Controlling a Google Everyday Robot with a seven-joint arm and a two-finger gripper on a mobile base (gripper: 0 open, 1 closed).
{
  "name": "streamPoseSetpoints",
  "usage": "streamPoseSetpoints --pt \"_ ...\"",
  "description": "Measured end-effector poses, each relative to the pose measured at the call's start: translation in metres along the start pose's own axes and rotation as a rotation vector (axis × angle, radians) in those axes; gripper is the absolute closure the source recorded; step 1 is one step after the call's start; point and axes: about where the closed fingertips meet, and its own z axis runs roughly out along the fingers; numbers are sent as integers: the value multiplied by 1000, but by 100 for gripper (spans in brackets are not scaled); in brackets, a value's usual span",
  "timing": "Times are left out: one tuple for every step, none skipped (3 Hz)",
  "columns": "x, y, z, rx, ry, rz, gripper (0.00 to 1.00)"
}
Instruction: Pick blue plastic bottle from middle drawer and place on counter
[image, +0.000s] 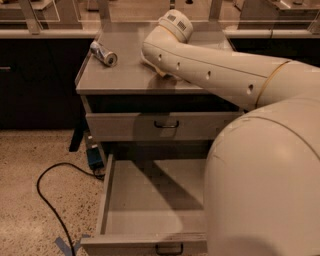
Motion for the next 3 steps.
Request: streamPoseSetpoints --pt "0 -1 -1 0 1 2 97" --pt "0 -1 -1 0 1 2 89" --pt "0 -1 -1 0 1 2 70"
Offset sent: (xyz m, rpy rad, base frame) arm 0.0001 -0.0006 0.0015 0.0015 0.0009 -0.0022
